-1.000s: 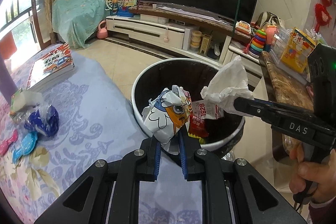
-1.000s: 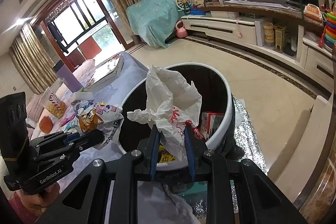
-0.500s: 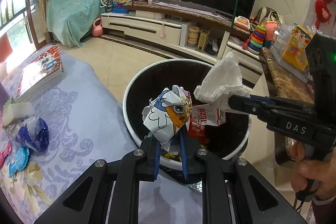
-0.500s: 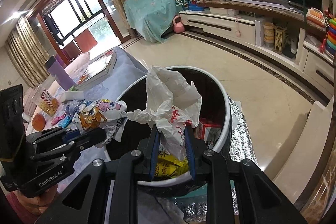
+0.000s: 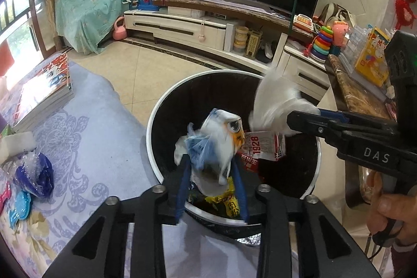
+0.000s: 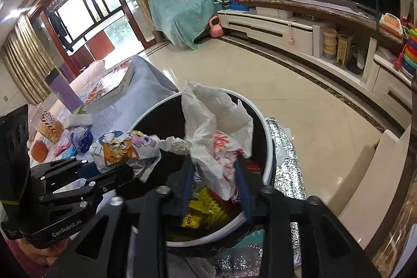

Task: Collect trash
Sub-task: 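Open both tools to drop the wrapper and tissue into the bin, then move both open tools back over the table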

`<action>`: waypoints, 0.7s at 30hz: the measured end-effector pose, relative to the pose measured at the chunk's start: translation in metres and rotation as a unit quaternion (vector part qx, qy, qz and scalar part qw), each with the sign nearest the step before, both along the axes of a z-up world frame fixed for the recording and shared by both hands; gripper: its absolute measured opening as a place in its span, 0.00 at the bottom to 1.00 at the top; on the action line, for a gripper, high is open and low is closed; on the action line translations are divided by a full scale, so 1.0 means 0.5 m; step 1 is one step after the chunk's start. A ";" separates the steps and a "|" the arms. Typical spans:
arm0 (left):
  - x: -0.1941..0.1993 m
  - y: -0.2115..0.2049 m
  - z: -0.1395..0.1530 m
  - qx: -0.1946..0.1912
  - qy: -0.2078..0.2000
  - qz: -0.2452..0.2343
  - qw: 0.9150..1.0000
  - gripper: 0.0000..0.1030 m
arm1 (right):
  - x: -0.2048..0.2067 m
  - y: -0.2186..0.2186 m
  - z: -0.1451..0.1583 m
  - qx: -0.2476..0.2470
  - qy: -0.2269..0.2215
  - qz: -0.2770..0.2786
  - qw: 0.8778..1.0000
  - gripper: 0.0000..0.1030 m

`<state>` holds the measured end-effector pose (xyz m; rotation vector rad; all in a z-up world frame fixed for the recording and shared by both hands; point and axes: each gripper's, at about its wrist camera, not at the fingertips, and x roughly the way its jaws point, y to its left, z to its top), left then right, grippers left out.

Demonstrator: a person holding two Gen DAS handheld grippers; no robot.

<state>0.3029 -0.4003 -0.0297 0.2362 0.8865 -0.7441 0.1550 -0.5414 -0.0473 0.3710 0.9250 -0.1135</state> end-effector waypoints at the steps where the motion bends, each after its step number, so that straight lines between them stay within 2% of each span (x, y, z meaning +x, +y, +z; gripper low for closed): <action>1: 0.000 0.002 0.001 -0.001 -0.002 0.001 1.000 0.40 | 0.000 -0.003 0.000 0.003 -0.001 -0.001 1.000 0.46; 2: -0.002 0.004 0.003 -0.002 -0.004 0.002 1.000 0.45 | -0.001 -0.005 0.001 0.006 -0.002 -0.002 1.000 0.51; 4: -0.010 0.015 0.006 -0.006 -0.011 0.006 1.000 0.49 | -0.006 -0.010 0.002 0.008 -0.006 -0.008 1.000 0.54; 9: -0.033 0.053 0.005 -0.020 -0.010 0.020 1.000 0.50 | -0.026 -0.011 0.009 0.016 -0.020 -0.019 0.999 0.57; 13: -0.056 0.113 -0.001 -0.029 -0.008 0.044 0.999 0.54 | -0.037 0.010 0.021 0.020 -0.041 -0.018 0.999 0.79; 21: -0.096 0.245 -0.007 -0.040 -0.005 0.103 0.994 0.63 | -0.033 0.089 0.028 0.044 -0.060 0.013 0.997 0.82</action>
